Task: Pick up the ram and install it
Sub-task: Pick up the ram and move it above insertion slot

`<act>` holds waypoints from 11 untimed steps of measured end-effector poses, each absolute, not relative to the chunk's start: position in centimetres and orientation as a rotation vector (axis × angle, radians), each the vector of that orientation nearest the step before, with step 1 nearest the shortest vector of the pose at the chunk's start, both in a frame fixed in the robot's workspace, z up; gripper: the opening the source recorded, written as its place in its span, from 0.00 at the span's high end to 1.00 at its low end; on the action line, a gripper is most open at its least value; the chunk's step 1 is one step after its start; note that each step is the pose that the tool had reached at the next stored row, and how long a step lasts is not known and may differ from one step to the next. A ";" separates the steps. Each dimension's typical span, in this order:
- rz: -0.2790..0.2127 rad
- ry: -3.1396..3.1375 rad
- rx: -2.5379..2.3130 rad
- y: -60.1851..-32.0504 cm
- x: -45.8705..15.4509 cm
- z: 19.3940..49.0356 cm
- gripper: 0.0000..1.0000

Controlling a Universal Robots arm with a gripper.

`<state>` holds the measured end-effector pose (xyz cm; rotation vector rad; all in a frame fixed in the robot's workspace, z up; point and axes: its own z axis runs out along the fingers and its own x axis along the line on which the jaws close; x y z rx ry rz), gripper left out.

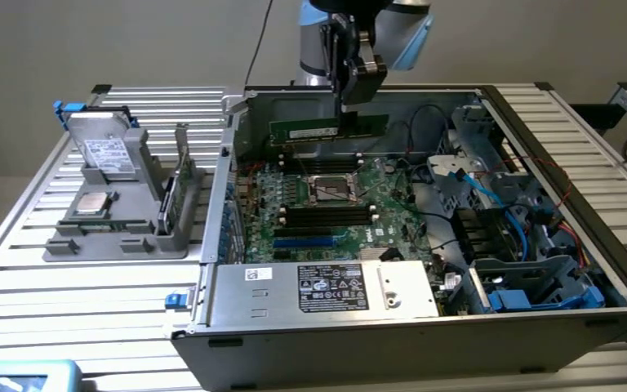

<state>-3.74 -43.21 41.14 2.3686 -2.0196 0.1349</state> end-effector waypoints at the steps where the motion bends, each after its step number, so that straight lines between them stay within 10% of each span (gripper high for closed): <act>1: 0.135 -2.021 2.368 -43.1 -3.6 41.1 0.86; 11: 0.140 -2.034 2.359 -42.3 -2.5 40.9 0.86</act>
